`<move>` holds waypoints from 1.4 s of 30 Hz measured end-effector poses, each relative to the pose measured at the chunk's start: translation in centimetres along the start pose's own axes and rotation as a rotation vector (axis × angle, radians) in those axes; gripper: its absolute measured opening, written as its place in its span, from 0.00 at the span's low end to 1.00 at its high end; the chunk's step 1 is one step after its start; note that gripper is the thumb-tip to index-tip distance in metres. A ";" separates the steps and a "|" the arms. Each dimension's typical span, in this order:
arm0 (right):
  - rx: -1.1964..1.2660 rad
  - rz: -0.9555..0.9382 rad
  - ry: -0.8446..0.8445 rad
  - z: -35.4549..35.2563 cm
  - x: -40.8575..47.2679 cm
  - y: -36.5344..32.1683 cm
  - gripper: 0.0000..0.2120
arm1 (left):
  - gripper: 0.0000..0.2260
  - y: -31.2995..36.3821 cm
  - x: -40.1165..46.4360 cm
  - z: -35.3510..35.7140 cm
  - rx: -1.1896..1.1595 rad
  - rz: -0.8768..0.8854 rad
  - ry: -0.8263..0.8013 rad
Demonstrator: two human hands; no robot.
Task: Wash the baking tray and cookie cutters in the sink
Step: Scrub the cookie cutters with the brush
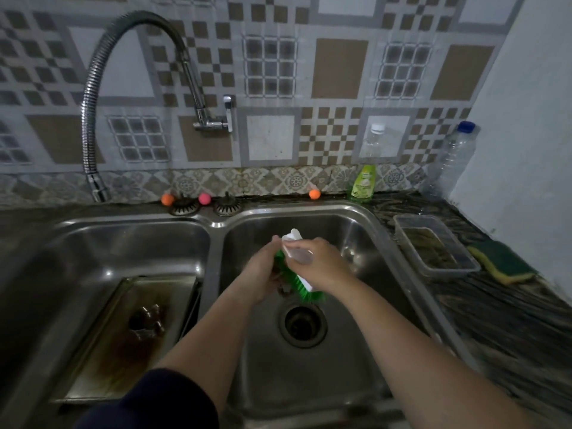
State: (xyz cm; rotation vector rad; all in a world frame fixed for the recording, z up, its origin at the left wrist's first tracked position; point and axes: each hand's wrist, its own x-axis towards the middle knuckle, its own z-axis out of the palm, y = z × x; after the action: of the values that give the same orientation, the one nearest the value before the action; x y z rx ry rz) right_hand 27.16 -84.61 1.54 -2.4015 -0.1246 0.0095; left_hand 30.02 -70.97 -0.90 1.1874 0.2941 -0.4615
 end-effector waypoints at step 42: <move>0.039 -0.097 0.178 -1.8 -2.0 0.6 0.19 | 0.19 0.1 -1.2 -0.5 0.322 0.258 -0.178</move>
State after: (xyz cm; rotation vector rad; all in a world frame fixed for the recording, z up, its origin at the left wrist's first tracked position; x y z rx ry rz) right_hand 25.31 -86.45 2.47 -2.3425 -0.1566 -0.2440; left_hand 29.04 -70.24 -0.43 1.4639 -0.0913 -0.3930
